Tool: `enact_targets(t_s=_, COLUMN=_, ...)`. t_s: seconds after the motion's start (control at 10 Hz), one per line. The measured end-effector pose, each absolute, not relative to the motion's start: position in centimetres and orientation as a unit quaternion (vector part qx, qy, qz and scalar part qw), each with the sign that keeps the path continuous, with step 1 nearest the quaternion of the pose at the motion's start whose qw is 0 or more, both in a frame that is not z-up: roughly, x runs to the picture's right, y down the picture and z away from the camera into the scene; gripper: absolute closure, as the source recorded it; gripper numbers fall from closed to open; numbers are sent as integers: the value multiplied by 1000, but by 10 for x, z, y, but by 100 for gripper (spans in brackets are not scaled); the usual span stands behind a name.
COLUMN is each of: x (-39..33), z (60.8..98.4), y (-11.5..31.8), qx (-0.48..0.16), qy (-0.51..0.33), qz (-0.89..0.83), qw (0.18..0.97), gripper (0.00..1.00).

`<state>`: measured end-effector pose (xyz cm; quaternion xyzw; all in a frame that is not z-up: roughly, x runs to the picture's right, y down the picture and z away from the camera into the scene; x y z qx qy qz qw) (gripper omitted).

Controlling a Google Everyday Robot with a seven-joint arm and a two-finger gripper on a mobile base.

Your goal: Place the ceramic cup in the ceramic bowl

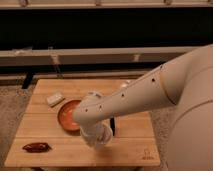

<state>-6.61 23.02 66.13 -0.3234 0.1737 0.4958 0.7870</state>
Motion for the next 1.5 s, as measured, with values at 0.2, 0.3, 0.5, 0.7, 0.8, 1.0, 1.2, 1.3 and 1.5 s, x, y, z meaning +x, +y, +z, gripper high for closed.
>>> enact_targets(t_s=0.2, x=-64, z=656, y=217, qx=-319, qy=168, qz=493, qw=792, gripper=100)
enact_targets(t_s=0.3, x=-63, z=654, y=212, qx=-316, qy=166, qz=491, qw=795, gripper=100)
enact_targets(t_s=0.5, x=-63, z=649, y=200, qx=-312, qy=159, qz=483, qw=803, gripper=100)
enact_targets(t_s=0.7, x=-65, z=641, y=176, qx=-306, qy=151, qz=472, qw=813, gripper=100)
enact_targets(t_s=0.8, x=-66, z=639, y=166, qx=-304, qy=149, qz=468, qw=817, gripper=100)
enact_targets(t_s=1.0, x=-75, z=640, y=151, qx=-296, qy=141, qz=458, qw=826, gripper=100)
enact_targets(t_s=1.2, x=-99, z=639, y=127, qx=-292, qy=137, qz=442, qw=837, gripper=100)
enact_targets(t_s=1.3, x=-104, z=642, y=122, qx=-289, qy=136, qz=437, qw=841, gripper=100)
enact_targets(t_s=1.5, x=-114, z=646, y=112, qx=-287, qy=134, qz=429, qw=846, gripper=100)
